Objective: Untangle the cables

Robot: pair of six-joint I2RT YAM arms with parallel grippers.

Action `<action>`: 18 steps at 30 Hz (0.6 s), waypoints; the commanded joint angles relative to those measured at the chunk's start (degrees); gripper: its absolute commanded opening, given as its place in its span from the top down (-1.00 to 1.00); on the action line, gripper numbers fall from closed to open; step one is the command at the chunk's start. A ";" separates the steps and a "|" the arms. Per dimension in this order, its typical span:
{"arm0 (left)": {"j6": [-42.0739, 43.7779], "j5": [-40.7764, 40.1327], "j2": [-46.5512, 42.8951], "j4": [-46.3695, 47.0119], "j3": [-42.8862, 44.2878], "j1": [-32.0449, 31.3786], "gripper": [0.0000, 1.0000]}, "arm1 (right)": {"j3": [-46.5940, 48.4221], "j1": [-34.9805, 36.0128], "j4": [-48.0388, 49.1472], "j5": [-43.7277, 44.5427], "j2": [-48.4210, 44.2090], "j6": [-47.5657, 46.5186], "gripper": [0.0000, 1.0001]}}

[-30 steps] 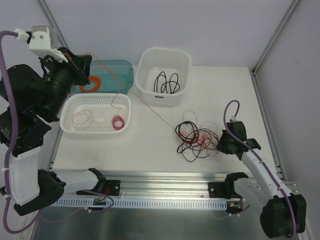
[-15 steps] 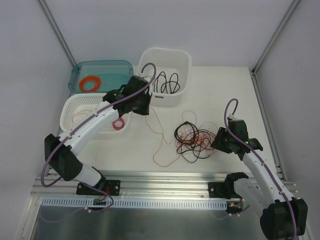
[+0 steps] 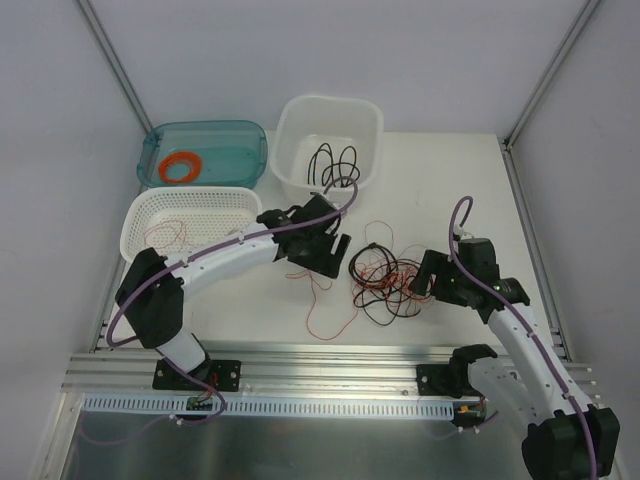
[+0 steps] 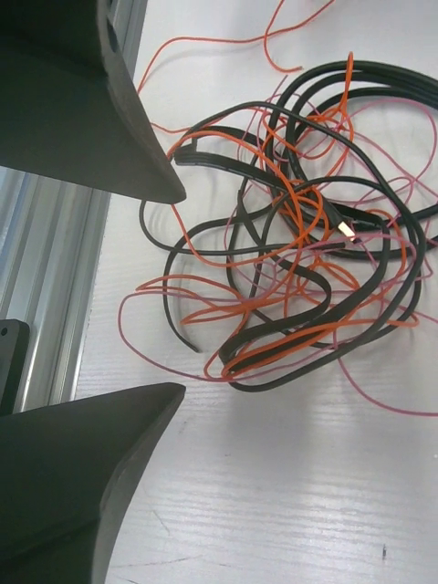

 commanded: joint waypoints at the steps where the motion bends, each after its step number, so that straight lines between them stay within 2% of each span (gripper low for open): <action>1: 0.37 1.66 -0.71 1.74 2.17 -5.32 -0.47 | 3.30 0.82 -0.76 -2.05 -1.02 -1.24 -0.68; 5: 0.47 1.39 2.00 3.41 2.00 -12.87 -0.55 | 4.27 1.44 -1.29 -1.70 -1.37 -1.16 -0.84; 8: -1.82 2.09 5.25 4.72 1.29 -15.08 -0.56 | 4.89 1.52 -1.56 -1.26 -1.64 -0.98 -0.89; 12: -3.05 1.75 9.30 5.87 1.20 -18.07 -0.48 | 5.24 1.70 -2.35 -1.09 -2.51 -0.54 -0.89; 18: -4.19 0.87 13.35 8.51 0.94 -18.78 -0.26 | 5.06 1.52 -3.31 -0.30 -3.83 -0.54 -0.89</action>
